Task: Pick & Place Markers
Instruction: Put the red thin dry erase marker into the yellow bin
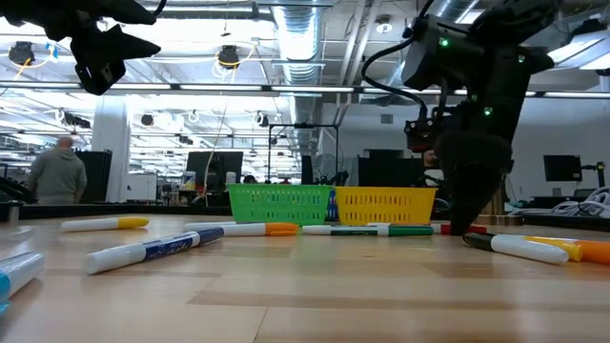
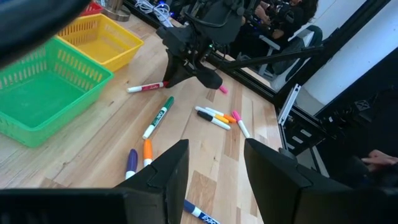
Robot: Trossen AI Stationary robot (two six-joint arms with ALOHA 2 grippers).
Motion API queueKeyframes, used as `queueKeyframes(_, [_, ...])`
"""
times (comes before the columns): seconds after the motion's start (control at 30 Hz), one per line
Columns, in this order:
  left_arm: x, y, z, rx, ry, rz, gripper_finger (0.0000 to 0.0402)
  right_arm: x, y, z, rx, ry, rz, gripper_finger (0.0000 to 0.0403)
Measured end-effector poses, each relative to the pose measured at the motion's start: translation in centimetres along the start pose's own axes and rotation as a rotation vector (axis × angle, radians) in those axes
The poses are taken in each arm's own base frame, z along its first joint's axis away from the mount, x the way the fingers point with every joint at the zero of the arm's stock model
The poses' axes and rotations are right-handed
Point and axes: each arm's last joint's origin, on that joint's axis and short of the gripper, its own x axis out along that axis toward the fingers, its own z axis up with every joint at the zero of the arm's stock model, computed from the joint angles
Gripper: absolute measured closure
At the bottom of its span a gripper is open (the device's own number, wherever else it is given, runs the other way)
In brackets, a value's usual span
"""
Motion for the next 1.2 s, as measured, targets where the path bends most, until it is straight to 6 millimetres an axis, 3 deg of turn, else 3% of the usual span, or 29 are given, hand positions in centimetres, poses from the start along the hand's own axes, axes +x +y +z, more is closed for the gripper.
queueKeyframes(0.27, [0.0,0.0,0.0,0.000,0.000,0.000,0.0247,-0.7,0.3,0.6,-0.017,0.023,-0.008,0.0383])
queueKeyframes(0.53, [0.0,0.0,0.0,0.000,0.000,0.000,0.0247,-1.6,1.0,1.8,-0.028,-0.021,0.011,0.0359])
queueKeyframes(0.77, [0.0,0.0,0.0,0.000,0.000,0.000,0.0247,-2.6,1.7,2.9,-0.045,-0.062,0.030,0.0383])
queueKeyframes(1.03, [0.0,0.0,0.1,-0.003,-0.005,-0.004,0.0247,-4.1,1.7,4.1,-0.116,-0.052,0.008,0.0359])
queueKeyframes(1.2, [0.0,0.0,0.1,-0.004,-0.005,-0.004,0.0247,-5.0,1.5,5.0,-0.159,-0.054,-0.003,0.0375])
